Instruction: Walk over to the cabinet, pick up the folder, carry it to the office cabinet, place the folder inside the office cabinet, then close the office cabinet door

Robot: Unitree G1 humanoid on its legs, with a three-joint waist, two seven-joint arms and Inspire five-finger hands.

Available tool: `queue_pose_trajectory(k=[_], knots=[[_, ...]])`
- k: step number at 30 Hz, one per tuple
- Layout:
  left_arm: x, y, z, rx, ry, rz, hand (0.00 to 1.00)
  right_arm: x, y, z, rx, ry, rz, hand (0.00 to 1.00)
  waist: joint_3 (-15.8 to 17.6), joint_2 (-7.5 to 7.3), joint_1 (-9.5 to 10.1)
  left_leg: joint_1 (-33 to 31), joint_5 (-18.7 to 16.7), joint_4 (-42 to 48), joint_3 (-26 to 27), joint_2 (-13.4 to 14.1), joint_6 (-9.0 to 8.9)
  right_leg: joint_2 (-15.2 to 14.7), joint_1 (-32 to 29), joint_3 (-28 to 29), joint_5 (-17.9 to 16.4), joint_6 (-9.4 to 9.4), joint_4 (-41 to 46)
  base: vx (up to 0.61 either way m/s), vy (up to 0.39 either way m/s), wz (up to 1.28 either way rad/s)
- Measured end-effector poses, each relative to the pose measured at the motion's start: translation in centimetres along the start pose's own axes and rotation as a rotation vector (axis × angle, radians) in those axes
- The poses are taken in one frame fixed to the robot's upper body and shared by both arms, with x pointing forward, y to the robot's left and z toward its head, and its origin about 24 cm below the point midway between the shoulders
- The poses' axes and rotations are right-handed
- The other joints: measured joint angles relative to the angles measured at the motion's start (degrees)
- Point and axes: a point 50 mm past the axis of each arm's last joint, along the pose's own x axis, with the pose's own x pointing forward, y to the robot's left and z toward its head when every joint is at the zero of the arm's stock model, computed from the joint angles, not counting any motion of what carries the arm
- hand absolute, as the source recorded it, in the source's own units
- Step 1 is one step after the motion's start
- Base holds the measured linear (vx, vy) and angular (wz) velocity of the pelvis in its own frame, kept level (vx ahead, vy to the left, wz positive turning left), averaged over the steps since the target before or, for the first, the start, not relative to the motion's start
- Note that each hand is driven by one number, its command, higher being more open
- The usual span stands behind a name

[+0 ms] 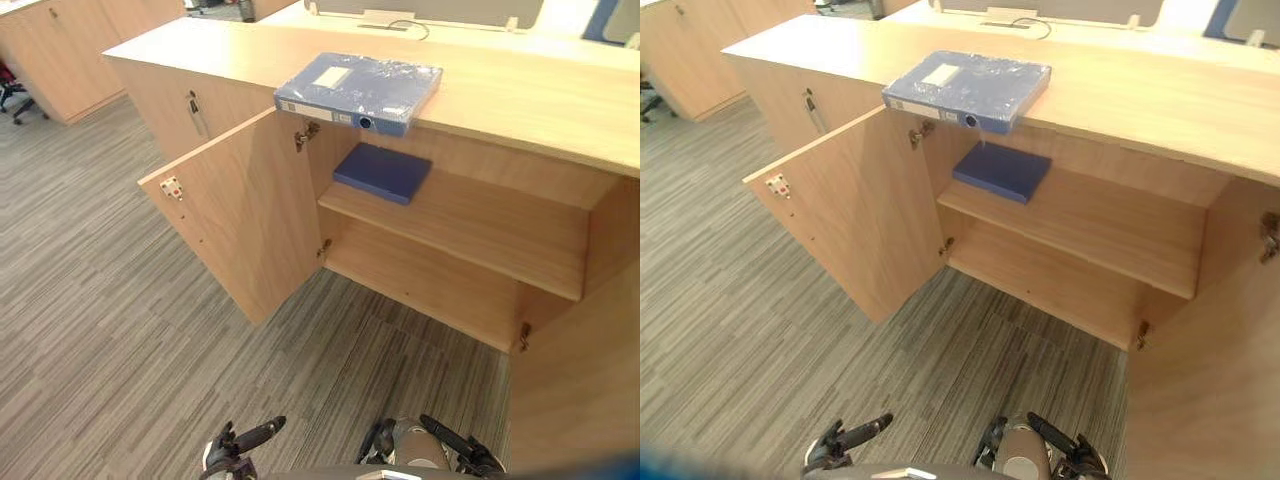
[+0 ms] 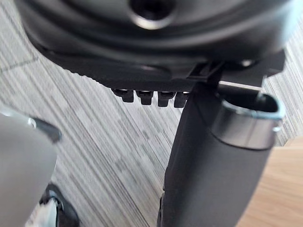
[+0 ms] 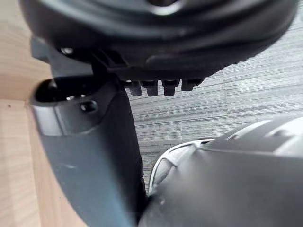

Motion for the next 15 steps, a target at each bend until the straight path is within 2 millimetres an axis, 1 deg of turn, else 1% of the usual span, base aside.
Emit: queue_pose_trajectory(k=[1, 2, 3, 4, 5, 6, 7, 8, 9, 10, 11, 12, 13, 14, 15], knots=[[0.0, 0.0, 0.2, -0.024, -0.011, 0.003, 1.0, -0.1, 0.1, 0.1, -0.007, -0.007, 0.005, 1.0, 0.0, 0.44, 0.18, -5.8, 2.0, 14.5, 0.2, 2.1, -5.36, 2.8, 2.8, -0.3, 0.0, -0.32, -2.9, 0.34, -0.306, -0.11], [0.0, 0.0, 0.2, -0.047, -0.008, 0.01, 1.0, -0.1, 0.0, 0.2, -0.009, -0.015, 0.008, 1.0, 0.0, 1.03, 0.22, -10.7, 4.4, 27.1, 0.9, 4.1, -8.2, 5.2, 5.3, -0.1, 0.1, -0.69, -5.1, 0.27, -0.215, -0.3], [-0.1, 0.1, 0.1, -0.053, -0.008, 0.013, 1.0, -0.1, 0.1, 0.3, -0.011, -0.017, 0.01, 1.0, -0.1, 1.23, 0.24, -12.8, 5.4, 31.9, 1.8, 4.8, -8.18, 6.1, 6.5, 0.4, 0.1, -0.69, -6.1, 0.26, -0.147, -0.49], [-0.1, 0.3, 0.2, -0.054, -0.011, 0.018, 1.0, -0.1, 0.3, 0.3, -0.023, -0.019, 0.018, 1.0, -0.1, 1.17, 0.32, -15.8, 6.2, 38.3, 4.6, 6.1, -7.71, 7.5, 8.9, 1.7, 0.1, -0.66, -8.3, 0.35, -0.122, -0.62], [-0.1, 0.5, 0.3, -0.058, -0.021, 0.024, 1.0, -0.1, 0.6, 0.3, -0.044, -0.02, 0.028, 1.0, 0.1, 0.7, 0.46, -17.8, 6.3, 40.3, 7.7, 7.5, -6.29, 8.1, 10.9, 3.3, 0.3, -0.7, -10.1, 0.36, -0.105, -0.64], [-0.1, 0.6, 0.4, -0.061, -0.025, 0.026, 1.0, 0.0, 0.7, 0.5, -0.052, -0.022, 0.033, 1.0, 0.1, 0.62, 0.53, -18.8, 6.3, 40.2, 8.9, 7.9, -5.1, 8.2, 11.8, 4.1, 0.4, -0.67, -10.9, 0.3, -0.078, -0.71], [-0.1, 0.6, 0.6, -0.074, -0.032, 0.028, 1.0, 0.0, 0.8, 0.5, -0.064, -0.022, 0.036, 1.0, 0.1, 0.54, 0.77, -20.8, 5.8, 38.1, 10.5, 8.6, -2.04, 8.4, 13.1, 5.9, 0.9, -0.49, -12.5, 0.25, -0.036, -0.82], [-0.1, 0.4, 0.6, -0.083, -0.038, 0.026, 1.0, 0.0, 1.0, 0.8, -0.092, -0.026, 0.044, 1.0, 0.1, 0.53, 1.46, -22.4, 5.1, 33.4, 11.0, 8.4, 0.43, 8.4, 13.8, 8.2, 1.3, -0.2, -13.6, 0.23, -0.017, -0.92], [-0.1, 0.3, 0.7, -0.089, -0.041, 0.023, 1.0, 0.1, 1.3, 0.9, -0.097, -0.028, 0.05, 1.0, 0.1, 0.51, 1.95, -22.6, 4.7, 30.1, 10.9, 8.1, 1.29, 8.4, 14.1, 9.5, 1.5, 0.09, -13.9, 0.27, 0.021, -1.07], [-0.1, 0.0, 0.8, -0.101, -0.048, 0.022, 1.0, 0.1, 1.8, 1.0, -0.101, -0.023, 0.06, 1.0, 0.2, 0.43, 2.75, -22.4, 4.1, 22.0, 9.9, 7.2, 2.44, 8.3, 15.0, 11.8, 1.6, 0.37, -14.4, 0.22, 0.067, -1.08], [-0.1, -0.2, 0.8, -0.105, -0.05, 0.02, 1.0, 0.1, 2.4, 1.0, -0.124, -0.025, 0.079, 1.0, 0.1, 0.4, 3.23, -21.7, 4.3, 13.4, 7.2, 5.8, 2.73, 8.4, 15.7, 13.5, 1.5, 0.63, -14.6, 0.22, 0.084, -1.01], [-0.1, -0.2, 0.8, -0.107, -0.049, 0.02, 1.0, 0.1, 2.7, 1.0, -0.135, -0.026, 0.089, 1.0, 0.1, 0.33, 3.29, -21.3, 4.6, 9.7, 5.6, 5.1, 3.3, 8.4, 15.9, 14.2, 1.3, 0.98, -14.7, 0.22, 0.105, -0.83], [-0.1, -0.3, 0.6, -0.107, -0.04, 0.017, 1.0, 0.0, 3.1, 1.0, -0.153, -0.03, 0.101, 1.0, -0.3, 0.4, 3.23, -21.2, 7.0, 3.4, 2.6, 3.8, 4.33, 8.6, 16.3, 15.4, 0.9, 1.72, -15.2, 0.24, 0.131, -0.65], [-0.1, -0.5, 0.5, -0.108, -0.034, 0.014, 1.0, 0.0, 3.1, 1.0, -0.161, -0.03, 0.105, 1.0, -0.6, 0.67, 3.09, -20.9, 10.4, -0.7, 2.1, 3.1, 4.57, 8.9, 17.0, 16.4, 0.5, 2.4, -15.7, 0.26, 0.15, -0.56], [-0.1, -0.5, 0.4, -0.105, -0.028, 0.013, 1.0, 0.0, 3.1, 1.0, -0.163, -0.03, 0.104, 1.0, -0.9, 0.89, 2.91, -20.6, 12.4, -2.6, 2.2, 2.6, 4.84, 9.0, 17.4, 16.7, 0.3, 2.8, -15.6, 0.32, 0.201, -0.4]])
